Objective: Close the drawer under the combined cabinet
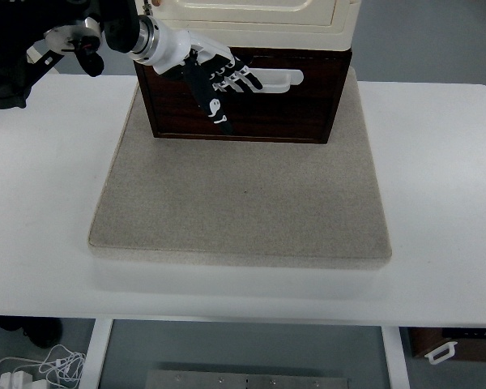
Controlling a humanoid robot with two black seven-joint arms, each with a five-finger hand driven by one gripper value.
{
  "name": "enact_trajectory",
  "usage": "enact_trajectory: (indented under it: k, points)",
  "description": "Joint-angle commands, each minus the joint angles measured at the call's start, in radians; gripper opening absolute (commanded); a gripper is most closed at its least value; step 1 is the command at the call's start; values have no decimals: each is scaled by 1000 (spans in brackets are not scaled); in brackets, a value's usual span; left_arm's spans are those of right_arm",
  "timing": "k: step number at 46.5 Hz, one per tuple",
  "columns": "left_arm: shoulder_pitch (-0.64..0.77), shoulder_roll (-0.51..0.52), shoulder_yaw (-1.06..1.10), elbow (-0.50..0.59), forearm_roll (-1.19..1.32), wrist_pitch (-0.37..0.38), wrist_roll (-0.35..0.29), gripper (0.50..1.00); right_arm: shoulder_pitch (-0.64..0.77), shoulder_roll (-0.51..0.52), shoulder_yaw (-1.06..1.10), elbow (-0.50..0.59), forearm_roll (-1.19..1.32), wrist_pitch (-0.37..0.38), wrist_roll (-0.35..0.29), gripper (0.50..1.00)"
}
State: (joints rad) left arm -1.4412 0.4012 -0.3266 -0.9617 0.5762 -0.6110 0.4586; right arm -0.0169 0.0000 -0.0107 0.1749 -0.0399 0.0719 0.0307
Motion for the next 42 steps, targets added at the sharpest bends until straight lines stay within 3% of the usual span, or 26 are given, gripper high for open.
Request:
enact_trajectory:
  k: [1,15,35,42]
  points:
    - [4,-1,-23,0,-21,0,-23,996,0,0,0,0,0,0,0,952]
    - [58,-11,-207,0,-131,0,-181,999,0,0,0,0,0,0,0,952]
    - [76,-166,-597,41,-300,0,-196,999,0,0,0,0,0,0,0,952]
    - [74,-176,-712,73,-345,0,-199,999,0,0,0,0,0,0,0,952]
